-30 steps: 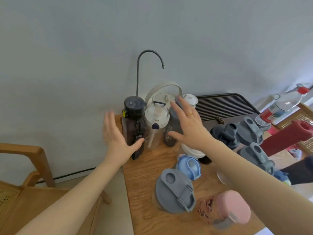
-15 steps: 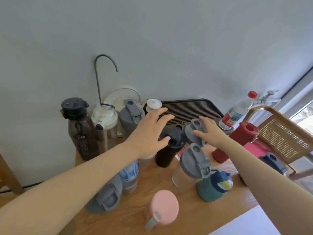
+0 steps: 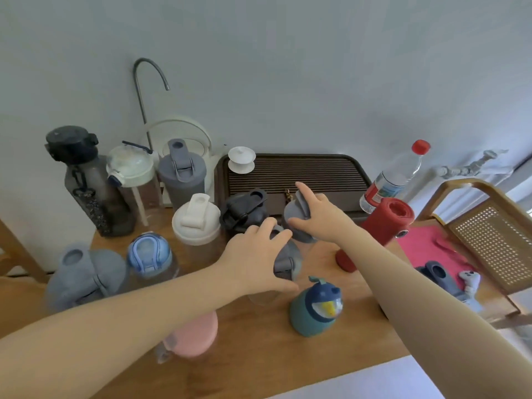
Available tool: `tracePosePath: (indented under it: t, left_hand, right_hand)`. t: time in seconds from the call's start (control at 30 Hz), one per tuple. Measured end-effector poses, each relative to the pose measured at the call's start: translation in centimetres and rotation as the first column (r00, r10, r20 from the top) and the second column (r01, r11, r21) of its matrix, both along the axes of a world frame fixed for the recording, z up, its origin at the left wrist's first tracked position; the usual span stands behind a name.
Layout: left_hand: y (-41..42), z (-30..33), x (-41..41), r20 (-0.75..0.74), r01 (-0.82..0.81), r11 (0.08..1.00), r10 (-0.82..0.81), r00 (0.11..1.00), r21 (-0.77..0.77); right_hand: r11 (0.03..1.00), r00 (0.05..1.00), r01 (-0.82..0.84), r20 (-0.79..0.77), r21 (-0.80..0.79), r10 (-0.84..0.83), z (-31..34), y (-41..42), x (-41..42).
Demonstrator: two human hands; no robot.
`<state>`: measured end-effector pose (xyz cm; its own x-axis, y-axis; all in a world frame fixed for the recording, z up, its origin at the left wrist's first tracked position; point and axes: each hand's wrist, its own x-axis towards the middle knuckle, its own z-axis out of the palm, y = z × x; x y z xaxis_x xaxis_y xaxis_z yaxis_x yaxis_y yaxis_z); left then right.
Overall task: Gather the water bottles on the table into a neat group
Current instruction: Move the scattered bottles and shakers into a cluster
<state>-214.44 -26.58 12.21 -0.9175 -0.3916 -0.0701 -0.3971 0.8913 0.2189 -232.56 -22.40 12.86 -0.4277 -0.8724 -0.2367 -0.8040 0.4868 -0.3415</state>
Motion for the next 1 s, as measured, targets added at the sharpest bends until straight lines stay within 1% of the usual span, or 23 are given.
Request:
tracePosePath:
  t: [0.07,0.13,0.2,0.27,0.33,0.37,0.43,0.5,0.57,0.67,0.77,0.83,0.9,1.0]
  left_hand:
    - [0.7,-0.1,-0.5,0.081,-0.033,0.999,0.034,0.996,-0.019]
    - [1.1,-0.1,-1.0,0.119,-0.045,0.998,0.049,0.992,-0.033]
    - [1.2,0.0,-1.3,0.108,-0.060,0.998,0.060,0.992,-0.001]
    - [0.9,0.7,-1.3,0.076,-0.081,0.994,0.075,0.994,0.068]
    - [0.5,2.4,-0.8,0.007,-0.101,0.986,0.101,0.995,0.136]
    - [0.3,3.5,-0.4,-0.048,-0.102,0.984,0.110,0.993,0.147]
    - [-0.3,6.4,0.7,-0.174,-0.097,0.988,0.117,0.978,0.119]
    - [-1.3,9.2,2.6,-0.268,-0.099,0.988,0.127,0.955,0.116]
    - [-2.4,11.8,5.0,-0.363,-0.109,0.983,0.158,0.918,0.151]
    - [-4.5,14.4,8.6,-0.480,-0.214,0.964,0.264,0.837,0.157]
    - [-6.7,15.3,11.7,-0.538,-0.345,0.934,0.339,0.772,0.094]
    - [-8.0,15.4,13.6,-0.527,-0.389,0.921,0.339,0.780,0.018]
    - [-9.1,15.3,15.3,-0.470,-0.396,0.917,0.332,0.818,-0.042]
    - [-10.9,15.1,18.0,-0.400,-0.378,0.924,0.324,0.857,-0.063]
  right_hand:
    - [0.998,0.998,-0.042,-0.045,0.035,0.044,-0.2,0.5,-0.3]
    - [0.997,0.993,-0.057,-0.100,0.060,0.063,-0.3,0.5,-0.5]
    - [0.997,0.990,-0.060,-0.125,0.052,0.066,-0.5,0.4,-0.4]
    - [0.999,0.990,-0.043,-0.130,0.021,0.045,-0.5,0.7,-0.4]
    - [1.000,0.993,0.000,-0.116,-0.007,-0.001,0.1,1.4,-0.8]
    - [1.000,0.993,0.020,-0.113,-0.020,-0.022,0.8,1.9,-1.2]
    - [0.996,0.991,0.041,-0.125,-0.075,-0.051,3.2,2.7,-1.5]
    - [0.980,0.987,0.044,-0.142,-0.192,-0.072,6.4,3.1,-1.5]
    - [0.940,0.988,0.037,-0.129,-0.340,-0.085,10.0,3.1,-1.0]
    - [0.871,0.990,0.000,-0.125,-0.491,-0.071,14.6,2.6,0.5]
    - [0.804,0.997,-0.012,-0.065,-0.594,-0.034,16.9,1.2,2.8]
    - [0.772,1.000,-0.015,-0.003,-0.636,0.016,17.3,-0.3,4.8]
    - [0.754,0.996,-0.037,0.040,-0.655,0.083,17.3,-1.7,7.1]
    - [0.748,0.985,-0.072,0.072,-0.660,0.158,17.0,-3.9,10.3]
